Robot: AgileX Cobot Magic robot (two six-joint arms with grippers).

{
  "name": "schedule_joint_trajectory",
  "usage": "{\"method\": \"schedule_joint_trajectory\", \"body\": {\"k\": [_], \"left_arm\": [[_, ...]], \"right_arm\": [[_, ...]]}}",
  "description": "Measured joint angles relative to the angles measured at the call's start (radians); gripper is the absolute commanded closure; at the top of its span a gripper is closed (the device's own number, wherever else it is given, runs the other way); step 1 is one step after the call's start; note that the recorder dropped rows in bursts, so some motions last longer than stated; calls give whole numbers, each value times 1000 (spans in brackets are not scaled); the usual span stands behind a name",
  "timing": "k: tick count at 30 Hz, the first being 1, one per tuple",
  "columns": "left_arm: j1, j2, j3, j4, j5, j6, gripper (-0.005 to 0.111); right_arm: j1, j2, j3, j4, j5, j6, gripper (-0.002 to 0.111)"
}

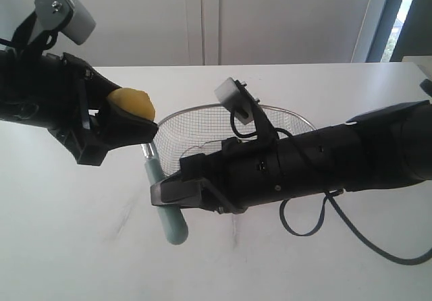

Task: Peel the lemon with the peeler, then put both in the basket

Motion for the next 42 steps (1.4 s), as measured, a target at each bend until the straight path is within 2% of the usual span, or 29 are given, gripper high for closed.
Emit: {"method": "schedule_joint_trajectory", "body": {"k": [19, 42], "left_arm": [[0, 42, 0, 0, 0, 27, 107], [0, 42, 0, 0, 8, 38, 107]], "right_arm": [[0, 0, 0, 0, -3, -2, 108], [0, -65, 0, 0, -118, -2, 108]]}}
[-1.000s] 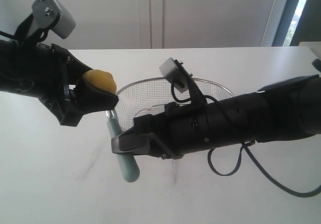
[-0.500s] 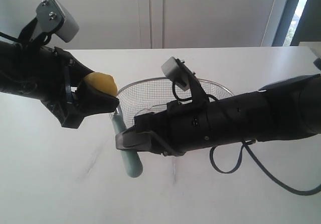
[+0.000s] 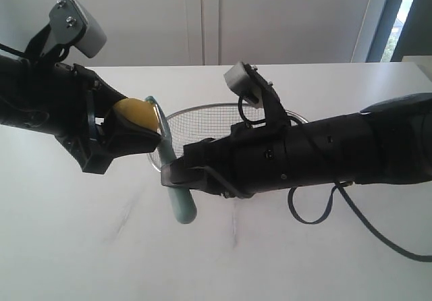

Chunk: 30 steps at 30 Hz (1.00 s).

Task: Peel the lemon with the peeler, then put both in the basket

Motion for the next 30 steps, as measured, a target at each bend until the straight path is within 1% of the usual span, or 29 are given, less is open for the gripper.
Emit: {"method": "schedule_joint_trajectory", "body": {"k": [7, 13, 18, 21, 24, 27, 29, 30], "left_arm": [[0, 0, 0, 6, 1, 4, 107], [0, 0, 0, 6, 1, 4, 107], [0, 0, 0, 6, 1, 4, 107], [0, 0, 0, 6, 1, 4, 107], [0, 0, 0, 6, 1, 4, 107], [0, 0, 0, 6, 3, 4, 107], [0, 0, 0, 6, 5, 4, 107], [0, 0, 0, 7, 5, 4, 107]], "right_arm": [[0, -36, 0, 0, -65, 0, 108], [0, -175, 0, -11, -87, 0, 108], [0, -331, 0, -84, -98, 13, 108], [0, -431, 0, -189, -142, 90, 108], [0, -523, 0, -401, -219, 248, 108], [0, -593, 0, -778, -283, 519, 108], [-5, -614, 0, -1061, -289, 761, 108], [-10, -616, 0, -1169, -283, 878, 108]]}}
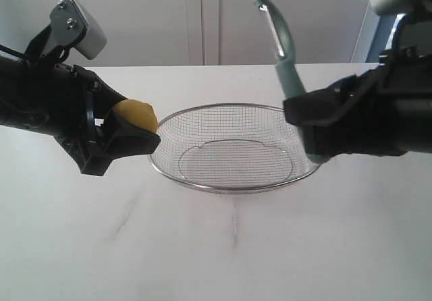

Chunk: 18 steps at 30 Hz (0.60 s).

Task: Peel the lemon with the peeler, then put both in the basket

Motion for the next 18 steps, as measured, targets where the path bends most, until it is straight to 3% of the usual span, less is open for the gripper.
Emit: {"method": "schedule_joint_trajectory", "body": {"k": [4, 9, 15, 17, 18], "left_arm": [[0, 0, 0, 0, 2, 0, 107], [0, 0, 0, 0, 5, 0, 107], [0, 0, 0, 0, 18, 0, 107], [0, 0, 0, 0, 18, 0, 107], [0, 0, 0, 0, 18, 0, 107]], "right_arm": [[-37, 8, 0, -356, 52, 321, 108], [-67, 78, 0, -446, 76, 400, 108], [-71, 244, 0, -361, 80, 334, 108], [-71, 299, 0, -247, 78, 231, 108], [-71, 356, 0, -66, 78, 81, 108]]}}
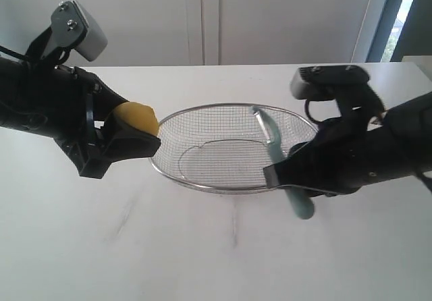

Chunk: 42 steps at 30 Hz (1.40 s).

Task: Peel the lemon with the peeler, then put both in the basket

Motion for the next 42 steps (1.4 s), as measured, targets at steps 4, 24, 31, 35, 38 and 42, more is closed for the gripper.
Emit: {"method": "schedule_joint_trajectory", "body": {"k": [4, 24, 31, 35, 38, 42], "left_arm": [[0, 0, 0, 0, 1, 0, 107], [0, 0, 0, 0, 1, 0, 107], [0, 0, 0, 0, -3, 0, 107], [0, 0, 0, 0, -7, 0, 107], [0, 0, 0, 0, -7, 0, 107], [0, 0, 0, 0, -9, 0, 107]], "right_arm": [[0, 144, 0, 536, 47, -495, 108], [138, 278, -97, 928, 148, -746, 108], [138, 278, -97, 928, 154, -746, 108], [138, 264, -97, 928, 154, -746, 108], [138, 248, -97, 925, 144, -746, 108], [138, 228, -97, 904, 122, -746, 108]]}}
